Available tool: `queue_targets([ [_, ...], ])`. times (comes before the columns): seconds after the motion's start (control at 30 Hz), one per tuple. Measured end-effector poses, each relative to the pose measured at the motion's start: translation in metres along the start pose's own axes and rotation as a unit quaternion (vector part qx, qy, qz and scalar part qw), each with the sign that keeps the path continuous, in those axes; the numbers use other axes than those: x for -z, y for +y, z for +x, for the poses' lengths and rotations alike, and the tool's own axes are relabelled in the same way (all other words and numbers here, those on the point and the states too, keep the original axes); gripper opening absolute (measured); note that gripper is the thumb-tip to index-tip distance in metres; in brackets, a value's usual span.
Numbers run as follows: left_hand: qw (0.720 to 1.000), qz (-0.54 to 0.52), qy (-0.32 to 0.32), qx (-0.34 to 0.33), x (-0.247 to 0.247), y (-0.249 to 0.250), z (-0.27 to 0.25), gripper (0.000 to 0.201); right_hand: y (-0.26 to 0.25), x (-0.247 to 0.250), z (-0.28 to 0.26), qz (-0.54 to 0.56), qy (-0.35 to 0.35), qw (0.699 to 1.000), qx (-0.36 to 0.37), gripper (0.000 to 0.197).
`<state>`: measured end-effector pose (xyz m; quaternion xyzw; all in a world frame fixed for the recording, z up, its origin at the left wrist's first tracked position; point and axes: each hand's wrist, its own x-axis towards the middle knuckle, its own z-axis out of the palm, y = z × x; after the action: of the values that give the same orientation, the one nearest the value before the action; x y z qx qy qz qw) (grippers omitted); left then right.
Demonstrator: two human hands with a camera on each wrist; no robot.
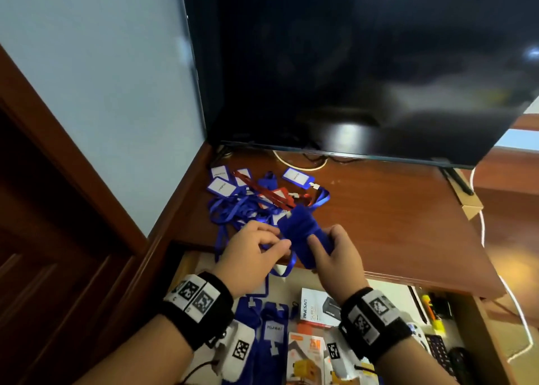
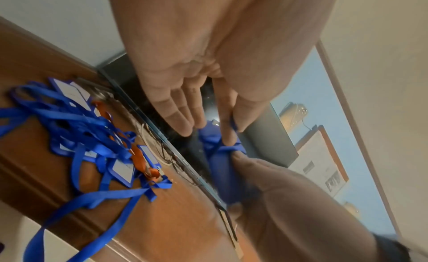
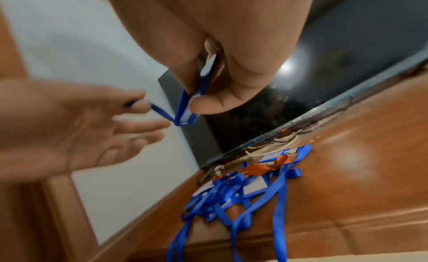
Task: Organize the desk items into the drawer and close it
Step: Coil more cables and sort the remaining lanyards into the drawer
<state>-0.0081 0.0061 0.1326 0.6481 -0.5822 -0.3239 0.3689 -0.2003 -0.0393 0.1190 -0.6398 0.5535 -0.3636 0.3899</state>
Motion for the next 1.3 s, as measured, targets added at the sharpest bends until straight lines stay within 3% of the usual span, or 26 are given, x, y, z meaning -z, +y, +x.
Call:
queue_targets([
  [0.13, 1.0, 0.017, 0.003, 0.02, -0.001, -0.009, 0.004, 0.021, 0.005, -0.016, -0.01, -0.037, -0.045, 0.998, 0.029, 0.013],
  [0.27, 0.997, 0.074, -0.025, -0.002, 0.003, -0.024, 0.003, 0.03, 0.01, -0.019, -0.006, 0.078, -0.119, 0.99, -0.002, 0.011],
  [0.4, 0.998, 0.009, -0.058, -0.027, 0.012, -0.023, -0.002, 0.028, 0.009, -0.02, -0.008, 0.217, -0.165, 0.957, -0.095, 0.017],
  [0.47, 0.999, -0.008, -0.02, -0.048, 0.012, -0.026, -0.002, 0.02, 0.009, -0.023, -0.009, 0.259, -0.191, 0.94, -0.116, 0.019],
  [0.53, 0.998, -0.047, 0.043, -0.022, 0.009, -0.03, -0.002, 0.004, 0.01, -0.027, -0.009, 0.293, -0.214, 0.922, -0.136, 0.022],
  [0.57, 0.994, -0.083, 0.067, 0.007, 0.007, -0.031, -0.003, 0.007, 0.01, -0.029, -0.01, 0.307, -0.224, 0.913, -0.148, 0.024],
  [0.73, 0.947, -0.261, 0.116, 0.144, 0.003, -0.036, -0.009, 0.06, 0.008, -0.042, -0.014, 0.36, -0.254, 0.877, -0.193, 0.027],
  [0.77, 0.928, -0.31, 0.1, 0.181, 0.001, -0.038, -0.01, 0.061, 0.009, -0.046, -0.016, 0.371, -0.26, 0.869, -0.2, 0.027],
  [0.87, 0.871, -0.425, 0.015, 0.248, -0.006, -0.044, -0.018, 0.029, 0.014, -0.062, -0.02, 0.369, -0.284, 0.852, -0.238, 0.025],
  [0.97, 0.838, -0.474, 0.017, 0.272, -0.01, -0.057, -0.026, 0.031, 0.018, -0.079, -0.024, 0.274, -0.31, 0.869, -0.271, 0.027],
  [1.0, 0.839, -0.467, 0.035, 0.277, -0.009, -0.06, -0.027, 0.031, 0.021, -0.083, -0.025, 0.189, -0.328, 0.891, -0.25, 0.033],
  [1.07, 0.872, -0.394, 0.065, 0.284, -0.005, -0.074, -0.029, 0.029, 0.033, -0.085, -0.025, -0.044, -0.367, 0.917, -0.151, 0.039],
  [1.1, 0.899, -0.323, 0.065, 0.29, -0.002, -0.083, -0.029, 0.029, 0.041, -0.084, -0.025, -0.146, -0.381, 0.908, -0.1, 0.037],
  [1.17, 0.939, -0.146, 0.014, 0.312, 0.001, -0.109, -0.031, 0.03, 0.056, -0.077, -0.023, -0.225, -0.38, 0.893, -0.082, 0.033],
  [1.23, 0.931, 0.008, -0.098, 0.352, -0.003, -0.13, -0.036, 0.033, 0.064, -0.07, -0.017, -0.231, -0.35, 0.903, -0.096, 0.032],
  [1.3, 0.893, 0.153, -0.18, 0.383, -0.015, -0.147, -0.039, 0.047, 0.065, -0.064, -0.006, -0.239, -0.307, 0.918, -0.078, 0.028],
])
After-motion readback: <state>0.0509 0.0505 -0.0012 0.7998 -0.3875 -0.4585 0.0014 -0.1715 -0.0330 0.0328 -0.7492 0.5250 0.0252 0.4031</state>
